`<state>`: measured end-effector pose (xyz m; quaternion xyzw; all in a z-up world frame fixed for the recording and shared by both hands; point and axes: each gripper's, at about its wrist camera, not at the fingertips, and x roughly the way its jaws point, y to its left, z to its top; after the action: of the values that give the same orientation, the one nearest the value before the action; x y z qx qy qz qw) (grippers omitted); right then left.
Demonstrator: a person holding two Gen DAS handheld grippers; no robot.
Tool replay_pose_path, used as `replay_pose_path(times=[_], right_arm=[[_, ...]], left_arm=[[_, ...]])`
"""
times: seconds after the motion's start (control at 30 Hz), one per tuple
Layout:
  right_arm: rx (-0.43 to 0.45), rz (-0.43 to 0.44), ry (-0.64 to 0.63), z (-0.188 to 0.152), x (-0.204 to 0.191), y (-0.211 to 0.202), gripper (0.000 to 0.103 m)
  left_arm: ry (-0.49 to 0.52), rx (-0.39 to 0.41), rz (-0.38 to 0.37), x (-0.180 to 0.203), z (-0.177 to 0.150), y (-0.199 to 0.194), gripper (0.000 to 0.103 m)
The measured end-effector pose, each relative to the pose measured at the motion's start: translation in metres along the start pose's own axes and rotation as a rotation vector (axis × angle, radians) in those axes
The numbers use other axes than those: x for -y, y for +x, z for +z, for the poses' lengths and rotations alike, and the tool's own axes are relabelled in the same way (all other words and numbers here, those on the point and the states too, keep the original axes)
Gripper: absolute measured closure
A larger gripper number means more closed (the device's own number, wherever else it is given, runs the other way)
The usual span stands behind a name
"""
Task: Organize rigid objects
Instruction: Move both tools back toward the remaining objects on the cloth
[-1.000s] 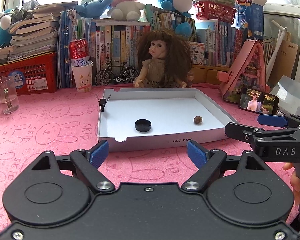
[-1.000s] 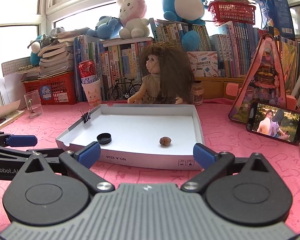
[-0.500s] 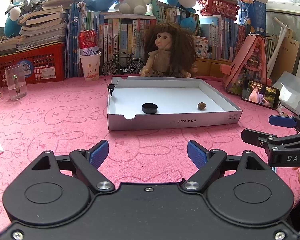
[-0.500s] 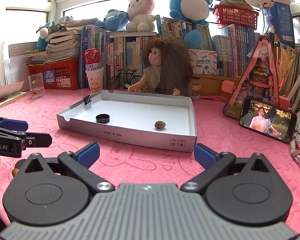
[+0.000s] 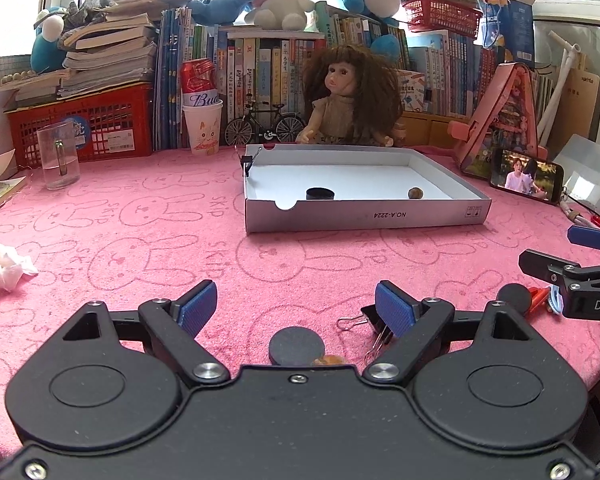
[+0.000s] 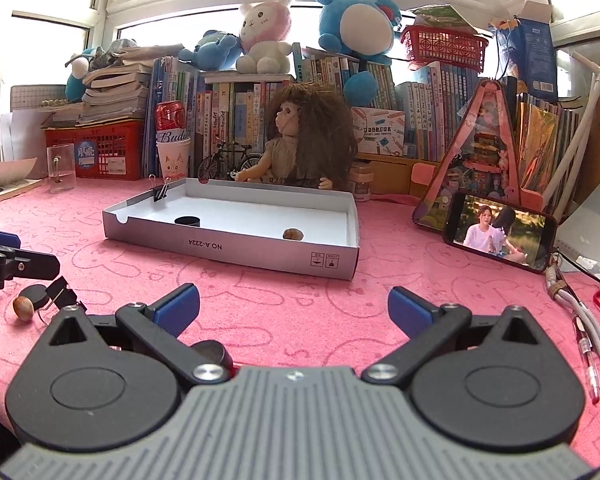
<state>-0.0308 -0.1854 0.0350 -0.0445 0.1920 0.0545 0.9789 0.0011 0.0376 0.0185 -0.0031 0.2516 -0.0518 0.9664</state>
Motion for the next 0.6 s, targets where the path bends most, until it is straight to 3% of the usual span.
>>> replay_pose_path(times=[0.3,0.47,0.6], right_arm=[[0.001,-0.004,0.032,-0.015,0.006,-0.014,0.001],[-0.014,-0.015,0.028,-0.019,0.012,-0.020,0.008],[-0.050,0.001,0.042,-0.027,0.018,-0.022,0.020]], left_arm=[[-0.008,0.005,-0.003,-0.010,-0.019,-0.015,0.021],[0.012,0.018,-0.002,-0.012,-0.026,-0.026,0.033],[0.014,-0.023,-0.058,-0.010,-0.034,-0.029,0.044]])
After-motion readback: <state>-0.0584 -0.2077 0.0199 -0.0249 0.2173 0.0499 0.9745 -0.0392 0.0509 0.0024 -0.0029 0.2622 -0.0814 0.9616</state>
